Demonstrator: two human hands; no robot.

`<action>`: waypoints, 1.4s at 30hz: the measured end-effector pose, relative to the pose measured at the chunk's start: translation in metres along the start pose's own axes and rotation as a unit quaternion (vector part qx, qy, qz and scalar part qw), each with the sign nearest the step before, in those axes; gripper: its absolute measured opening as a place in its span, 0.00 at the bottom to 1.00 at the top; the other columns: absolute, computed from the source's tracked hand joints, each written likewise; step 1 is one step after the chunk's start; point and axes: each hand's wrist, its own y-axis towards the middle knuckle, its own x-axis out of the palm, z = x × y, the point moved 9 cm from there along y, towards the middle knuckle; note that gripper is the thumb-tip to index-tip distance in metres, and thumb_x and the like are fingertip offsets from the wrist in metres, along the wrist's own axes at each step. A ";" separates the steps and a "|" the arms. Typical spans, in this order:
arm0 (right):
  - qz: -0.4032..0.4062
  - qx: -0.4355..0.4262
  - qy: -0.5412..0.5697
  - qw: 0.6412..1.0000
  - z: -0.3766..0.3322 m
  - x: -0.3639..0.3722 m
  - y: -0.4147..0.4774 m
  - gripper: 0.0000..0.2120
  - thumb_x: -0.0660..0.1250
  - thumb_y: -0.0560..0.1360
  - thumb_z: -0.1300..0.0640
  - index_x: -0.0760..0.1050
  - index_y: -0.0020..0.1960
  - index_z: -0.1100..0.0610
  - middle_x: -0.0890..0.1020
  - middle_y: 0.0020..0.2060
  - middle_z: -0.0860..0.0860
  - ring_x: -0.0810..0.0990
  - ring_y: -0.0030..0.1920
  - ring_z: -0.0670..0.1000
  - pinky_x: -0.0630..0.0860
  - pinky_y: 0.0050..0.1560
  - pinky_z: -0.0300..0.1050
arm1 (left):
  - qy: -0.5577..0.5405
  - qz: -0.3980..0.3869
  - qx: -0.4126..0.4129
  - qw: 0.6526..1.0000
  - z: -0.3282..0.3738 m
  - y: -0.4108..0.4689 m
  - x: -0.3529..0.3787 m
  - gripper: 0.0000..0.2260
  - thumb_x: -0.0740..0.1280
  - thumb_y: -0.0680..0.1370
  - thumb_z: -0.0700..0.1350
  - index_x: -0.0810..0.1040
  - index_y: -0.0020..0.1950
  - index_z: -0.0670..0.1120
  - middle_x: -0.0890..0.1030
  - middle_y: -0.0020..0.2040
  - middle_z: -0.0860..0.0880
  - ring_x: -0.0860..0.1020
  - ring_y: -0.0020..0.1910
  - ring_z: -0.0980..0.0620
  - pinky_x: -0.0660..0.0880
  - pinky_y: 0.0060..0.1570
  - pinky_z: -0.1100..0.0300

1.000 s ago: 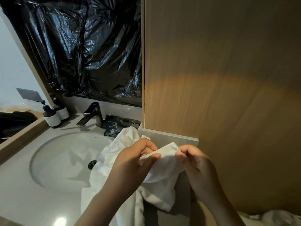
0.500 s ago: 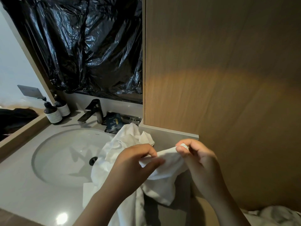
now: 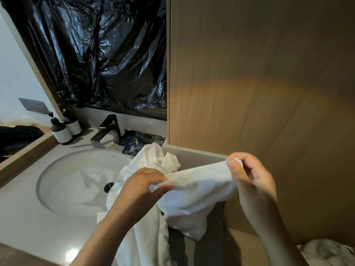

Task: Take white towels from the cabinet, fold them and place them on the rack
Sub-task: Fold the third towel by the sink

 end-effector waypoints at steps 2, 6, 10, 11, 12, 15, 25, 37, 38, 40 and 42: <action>0.024 0.008 -0.006 1.000 0.004 -0.006 0.000 0.08 0.61 0.75 0.47 0.77 0.45 0.48 0.80 0.39 0.44 0.77 0.42 0.41 0.69 0.38 0.26 | 0.008 -0.009 -0.012 1.000 -0.008 0.001 0.001 0.11 0.69 0.75 0.57 0.83 0.39 0.52 0.82 0.40 0.58 0.74 0.46 0.61 0.67 0.47 0.71; 0.072 0.012 -0.060 0.996 0.012 -0.019 0.000 0.07 0.59 0.76 0.50 0.76 0.45 0.48 0.79 0.42 0.40 0.76 0.45 0.37 0.68 0.39 0.24 | 0.015 0.000 -0.008 1.000 -0.010 0.002 -0.002 0.22 0.57 0.74 0.67 0.76 0.38 0.51 0.77 0.37 0.56 0.73 0.42 0.58 0.66 0.46 0.71; 0.101 0.002 -0.117 0.988 0.016 -0.031 0.007 0.06 0.58 0.78 0.52 0.74 0.49 0.47 0.78 0.44 0.40 0.75 0.50 0.36 0.67 0.43 0.23 | -0.028 0.027 0.024 0.999 0.006 0.006 -0.008 0.20 0.57 0.75 0.65 0.67 0.33 0.50 0.71 0.33 0.56 0.70 0.35 0.58 0.65 0.35 0.68; 0.099 -0.003 -0.135 0.986 0.017 -0.032 0.010 0.06 0.59 0.79 0.53 0.74 0.51 0.47 0.78 0.46 0.41 0.74 0.51 0.35 0.67 0.43 0.24 | -0.040 0.031 0.030 0.998 0.010 0.007 -0.009 0.20 0.58 0.76 0.64 0.67 0.33 0.50 0.71 0.33 0.56 0.70 0.34 0.58 0.65 0.34 0.68; 0.095 -0.007 -0.154 0.983 0.017 -0.033 0.013 0.06 0.59 0.80 0.54 0.74 0.53 0.46 0.78 0.47 0.42 0.74 0.52 0.34 0.67 0.44 0.26 | -0.047 0.030 0.035 0.998 0.013 0.008 -0.008 0.21 0.58 0.76 0.64 0.68 0.34 0.49 0.71 0.33 0.55 0.70 0.34 0.57 0.65 0.34 0.67; 0.076 -0.019 -0.207 0.975 0.019 -0.032 0.014 0.10 0.59 0.78 0.50 0.74 0.56 0.46 0.75 0.51 0.40 0.72 0.53 0.31 0.68 0.44 0.30 | -0.031 0.008 0.061 0.998 0.023 0.009 0.002 0.24 0.57 0.77 0.65 0.74 0.37 0.46 0.74 0.33 0.51 0.72 0.37 0.54 0.68 0.37 0.63; -0.164 -0.083 -0.185 0.965 0.000 0.036 -0.005 0.22 0.60 0.74 0.33 0.79 0.60 0.42 0.76 0.53 0.31 0.74 0.56 0.30 0.67 0.54 0.22 | -0.071 0.006 0.113 0.991 0.055 0.012 0.011 0.11 0.64 0.78 0.50 0.82 0.44 0.46 0.80 0.38 0.52 0.77 0.41 0.57 0.74 0.44 0.60; -0.276 0.025 -0.080 0.957 0.025 0.060 -0.005 0.15 0.66 0.73 0.41 0.82 0.57 0.42 0.82 0.54 0.37 0.79 0.57 0.38 0.75 0.61 0.42 | -0.096 -0.004 0.136 0.986 0.067 0.009 0.004 0.08 0.66 0.77 0.46 0.85 0.48 0.46 0.83 0.42 0.52 0.79 0.44 0.57 0.76 0.46 0.55; -0.275 0.032 -0.074 0.958 0.025 0.061 -0.005 0.14 0.66 0.72 0.41 0.82 0.55 0.41 0.82 0.53 0.36 0.78 0.58 0.38 0.75 0.61 0.42 | -0.097 -0.003 0.140 0.985 0.068 0.008 0.003 0.07 0.66 0.77 0.45 0.84 0.48 0.47 0.83 0.42 0.53 0.80 0.44 0.57 0.76 0.46 0.55; -0.277 0.039 -0.072 0.957 0.025 0.063 -0.006 0.12 0.66 0.72 0.40 0.82 0.52 0.40 0.83 0.51 0.35 0.79 0.55 0.37 0.75 0.58 0.41 | -0.098 0.003 0.145 0.985 0.068 0.008 0.001 0.07 0.67 0.78 0.45 0.84 0.48 0.47 0.83 0.42 0.54 0.80 0.44 0.58 0.76 0.46 0.56; -0.279 0.042 -0.072 0.957 0.024 0.063 -0.006 0.11 0.66 0.72 0.40 0.81 0.50 0.41 0.83 0.47 0.35 0.80 0.52 0.38 0.76 0.54 0.40 | -0.099 0.011 0.145 0.984 0.068 0.008 0.000 0.07 0.67 0.77 0.46 0.85 0.47 0.48 0.83 0.42 0.55 0.80 0.44 0.59 0.77 0.46 0.57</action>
